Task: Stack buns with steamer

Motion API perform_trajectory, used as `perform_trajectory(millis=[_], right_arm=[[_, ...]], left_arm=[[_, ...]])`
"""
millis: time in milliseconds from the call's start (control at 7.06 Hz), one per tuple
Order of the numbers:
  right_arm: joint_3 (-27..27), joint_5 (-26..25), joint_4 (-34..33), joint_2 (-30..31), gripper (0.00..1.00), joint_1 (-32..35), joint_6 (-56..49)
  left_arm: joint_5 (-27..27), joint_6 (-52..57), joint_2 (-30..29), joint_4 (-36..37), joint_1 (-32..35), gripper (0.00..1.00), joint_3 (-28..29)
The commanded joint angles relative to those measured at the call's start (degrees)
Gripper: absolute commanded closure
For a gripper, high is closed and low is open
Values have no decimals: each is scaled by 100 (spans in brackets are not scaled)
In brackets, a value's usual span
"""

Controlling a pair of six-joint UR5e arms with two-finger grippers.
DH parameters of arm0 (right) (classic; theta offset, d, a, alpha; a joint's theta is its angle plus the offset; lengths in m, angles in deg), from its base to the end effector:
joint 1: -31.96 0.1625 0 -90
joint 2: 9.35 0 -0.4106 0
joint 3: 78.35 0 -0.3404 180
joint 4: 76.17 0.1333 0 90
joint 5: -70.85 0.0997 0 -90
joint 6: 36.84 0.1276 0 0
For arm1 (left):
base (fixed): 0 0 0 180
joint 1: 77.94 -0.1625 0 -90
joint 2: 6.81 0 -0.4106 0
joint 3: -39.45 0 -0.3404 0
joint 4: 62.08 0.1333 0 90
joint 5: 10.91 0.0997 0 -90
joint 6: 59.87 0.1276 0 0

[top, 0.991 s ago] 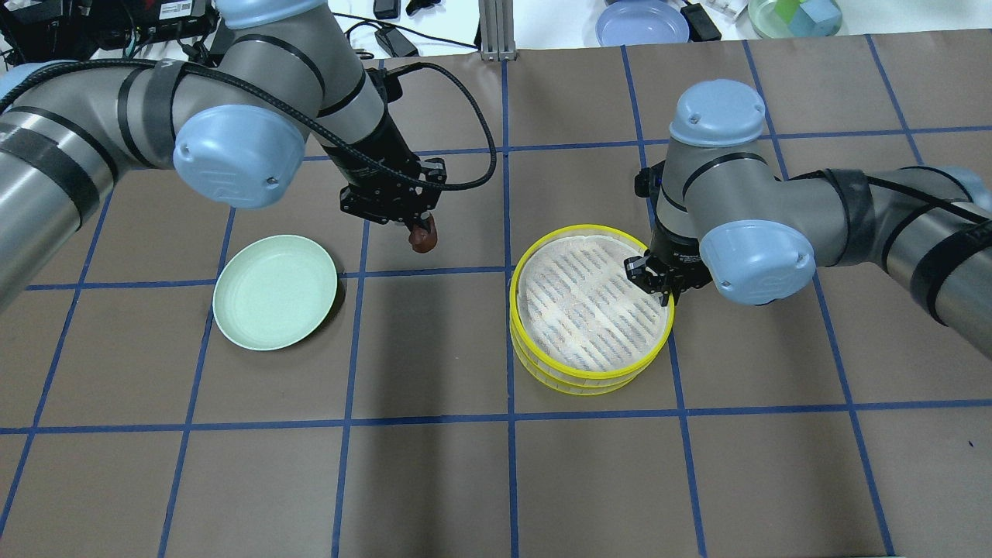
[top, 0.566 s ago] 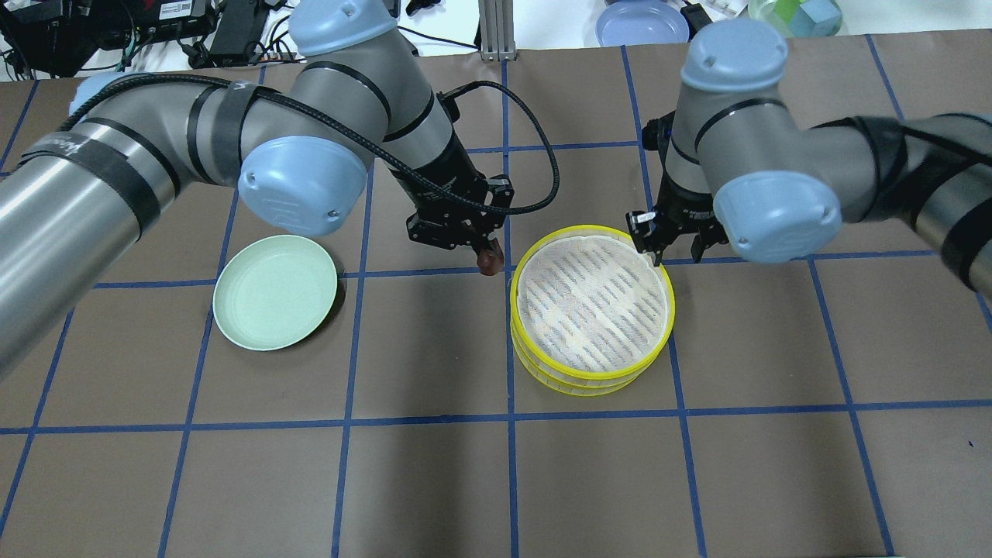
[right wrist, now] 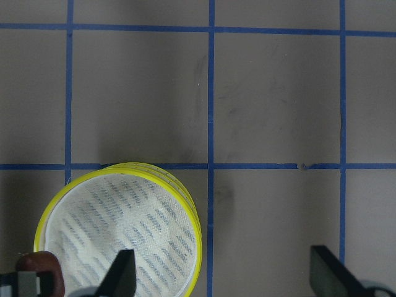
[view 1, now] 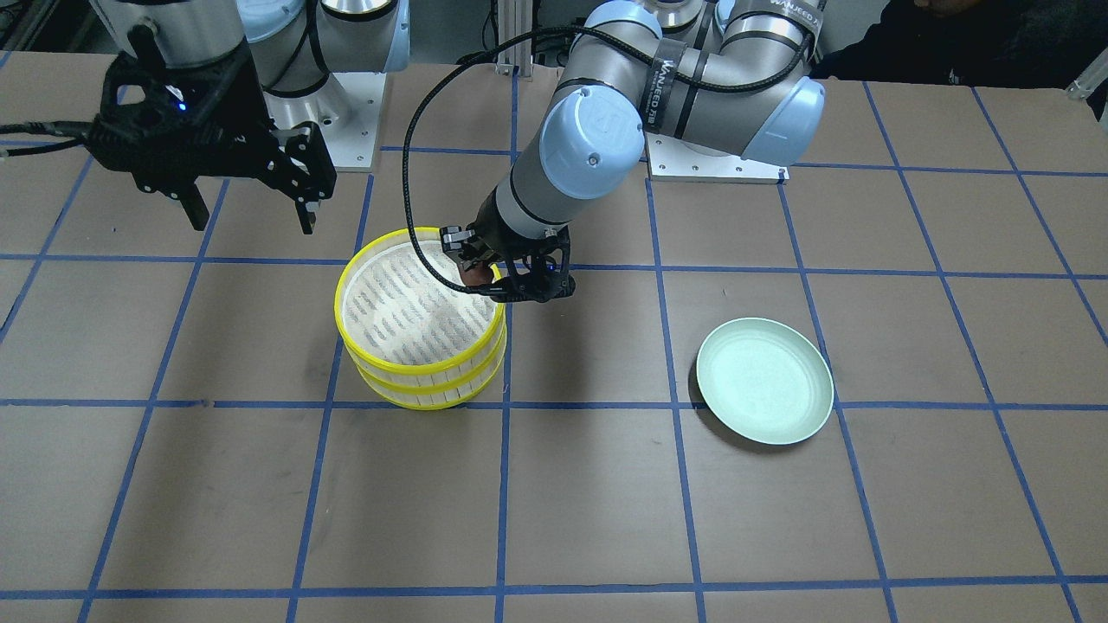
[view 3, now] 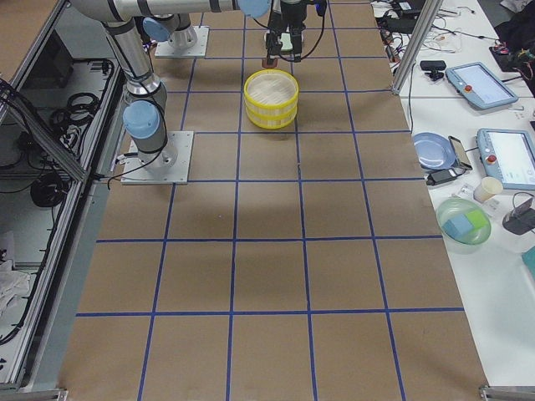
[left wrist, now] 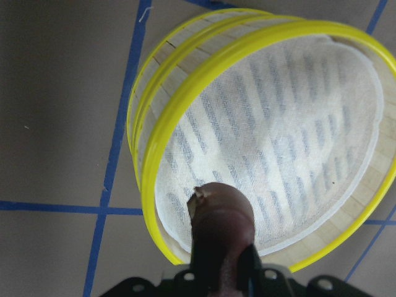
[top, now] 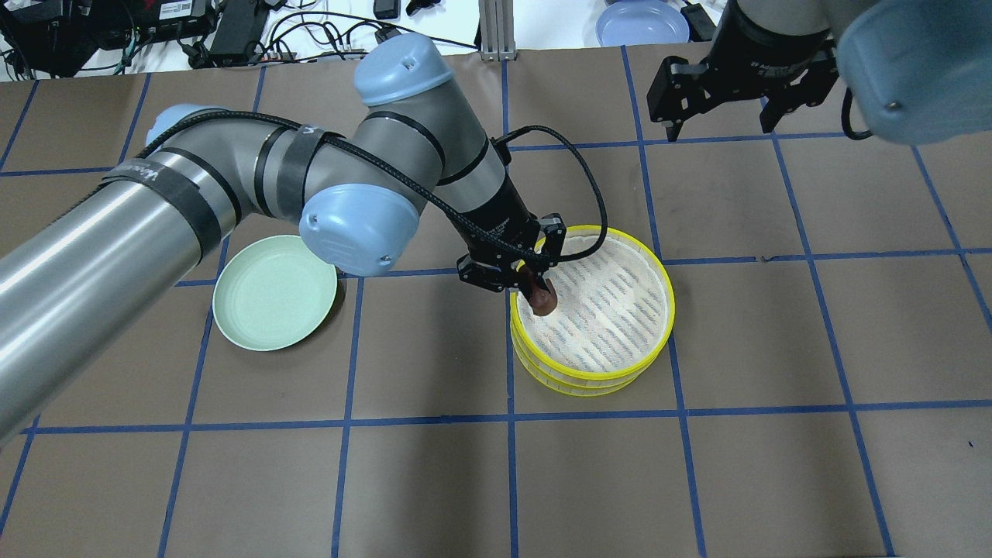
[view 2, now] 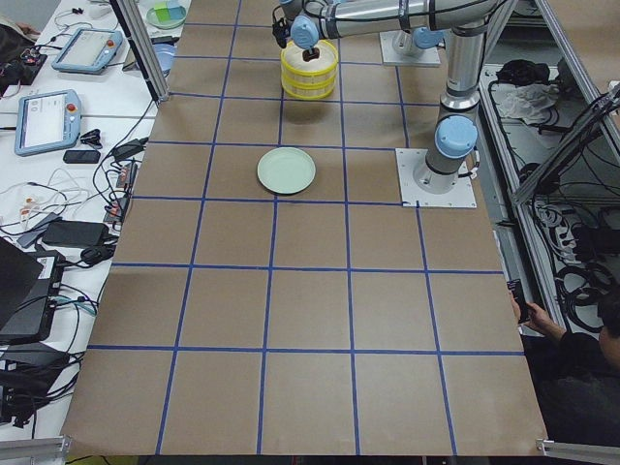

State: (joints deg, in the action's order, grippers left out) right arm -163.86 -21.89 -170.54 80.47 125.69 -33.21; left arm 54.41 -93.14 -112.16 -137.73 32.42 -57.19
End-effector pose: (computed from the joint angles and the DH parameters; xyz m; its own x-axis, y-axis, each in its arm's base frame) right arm 0.1568 -0.4493 0.4877 -0.9993 0.0048 0.0376 -0.0010 0.9881 -0.1536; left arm -0.3516 -0.4111 0.3028 -0.9176 -0.2889 0.2731 -0.1896 0.9218 0.3382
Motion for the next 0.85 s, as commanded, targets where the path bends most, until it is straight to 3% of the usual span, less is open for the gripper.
perform_trajectory(millis=[0, 283, 566, 708], right_arm=[[176, 247, 244, 36, 0, 5, 400], [132, 196, 296, 89, 0, 22, 401], [132, 187, 455, 89, 0, 5, 375], [132, 187, 455, 89, 0, 13, 357]], left_arm=[[-10, -388, -64, 33, 212, 11, -75], [7, -531, -56, 259, 362, 0, -49], [338, -523, 101, 367, 275, 0, 30], [1542, -488, 276, 358, 66, 0, 222]])
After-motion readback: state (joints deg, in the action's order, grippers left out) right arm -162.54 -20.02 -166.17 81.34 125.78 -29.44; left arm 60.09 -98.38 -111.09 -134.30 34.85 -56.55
